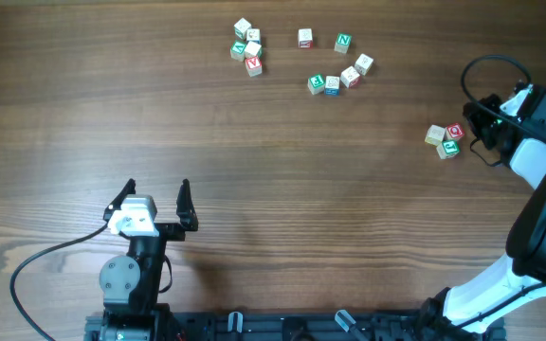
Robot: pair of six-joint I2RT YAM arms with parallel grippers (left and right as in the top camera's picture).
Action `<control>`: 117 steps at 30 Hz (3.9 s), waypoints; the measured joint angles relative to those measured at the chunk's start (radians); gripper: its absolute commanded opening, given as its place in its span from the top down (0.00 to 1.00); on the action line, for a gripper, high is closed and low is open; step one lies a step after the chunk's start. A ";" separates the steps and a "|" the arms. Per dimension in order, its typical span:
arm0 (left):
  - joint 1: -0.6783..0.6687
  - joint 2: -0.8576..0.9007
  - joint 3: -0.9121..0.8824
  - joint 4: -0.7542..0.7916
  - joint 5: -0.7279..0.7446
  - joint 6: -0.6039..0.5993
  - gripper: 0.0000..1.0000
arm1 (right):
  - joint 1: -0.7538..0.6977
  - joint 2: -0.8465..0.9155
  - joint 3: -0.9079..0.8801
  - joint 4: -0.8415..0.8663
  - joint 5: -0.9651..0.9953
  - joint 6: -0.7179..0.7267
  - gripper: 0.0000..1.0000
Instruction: Form a circle
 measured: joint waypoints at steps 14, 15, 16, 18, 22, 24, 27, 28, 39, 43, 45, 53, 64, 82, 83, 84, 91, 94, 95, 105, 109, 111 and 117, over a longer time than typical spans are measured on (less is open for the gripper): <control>0.000 0.000 0.000 0.000 0.000 0.000 0.00 | 0.025 0.000 0.000 -0.076 -0.045 -0.047 0.96; 0.000 0.000 0.000 0.000 0.000 0.000 0.00 | 0.025 0.000 0.000 -0.076 -0.044 -0.047 0.95; 0.000 0.000 0.000 0.000 0.000 0.000 0.00 | 0.025 0.000 0.000 -0.077 -0.045 -0.047 0.95; 0.000 0.000 0.000 0.000 0.000 0.000 0.00 | 0.025 0.000 0.000 -0.084 -0.044 -0.047 0.95; 0.000 0.000 0.000 0.000 0.000 0.000 0.00 | 0.025 0.000 0.000 -0.087 -0.044 -0.047 0.96; 0.000 0.000 0.000 0.000 0.000 0.000 0.00 | 0.025 0.000 0.000 -0.091 -0.044 -0.047 0.95; 0.000 0.000 0.000 0.000 0.000 0.000 0.00 | 0.025 0.000 0.000 -0.102 -0.044 -0.047 0.95; 0.000 0.000 0.000 0.000 0.000 0.000 0.00 | 0.025 0.000 0.000 -0.105 -0.044 -0.047 0.95; 0.000 0.000 0.000 0.000 0.000 0.000 0.00 | 0.025 0.000 0.000 -0.128 -0.044 -0.047 0.95; 0.000 0.000 0.000 0.000 0.000 0.000 0.00 | 0.025 0.000 0.000 -0.128 -0.044 -0.047 0.96; 0.000 0.000 0.000 0.000 0.000 0.000 0.00 | 0.025 0.000 0.000 -0.129 -0.044 -0.047 0.96; 0.000 0.000 0.000 0.000 0.000 0.000 0.00 | 0.024 0.000 0.000 -0.132 -0.044 -0.047 0.95; 0.000 0.000 0.000 0.000 0.000 0.000 0.00 | 0.024 0.000 0.000 -0.146 -0.044 -0.047 0.95; 0.000 0.000 0.000 0.000 0.000 0.000 0.00 | 0.024 0.000 0.000 -0.151 -0.044 -0.051 0.95; 0.000 0.000 0.000 0.000 0.000 0.000 0.00 | 0.024 0.000 0.000 -0.151 -0.044 -0.051 0.95; 0.000 0.000 0.000 0.000 0.000 0.000 0.00 | 0.024 0.000 0.000 -0.151 -0.043 -0.051 0.96; 0.000 0.000 0.000 0.000 0.000 0.000 0.00 | 0.024 0.000 0.000 -0.153 -0.043 -0.051 0.96; 0.000 0.000 0.000 0.000 0.000 0.000 0.00 | 0.024 0.000 0.000 -0.154 -0.043 -0.054 0.96; 0.000 0.000 0.000 0.000 0.000 0.000 0.00 | 0.024 0.000 0.000 -0.154 -0.043 -0.054 0.96; 0.000 0.000 0.000 0.000 0.000 0.000 0.00 | 0.024 0.000 0.000 -0.154 -0.043 -0.054 0.95; 0.000 0.000 0.000 0.000 0.000 0.000 0.00 | 0.024 0.000 0.000 -0.154 -0.043 -0.054 0.95; 0.000 0.000 0.000 0.000 0.000 0.000 0.00 | 0.024 0.000 0.000 -0.154 -0.043 -0.054 0.95; 0.000 0.000 0.000 0.000 0.000 0.000 0.00 | 0.024 0.000 0.000 -0.154 -0.043 -0.054 0.95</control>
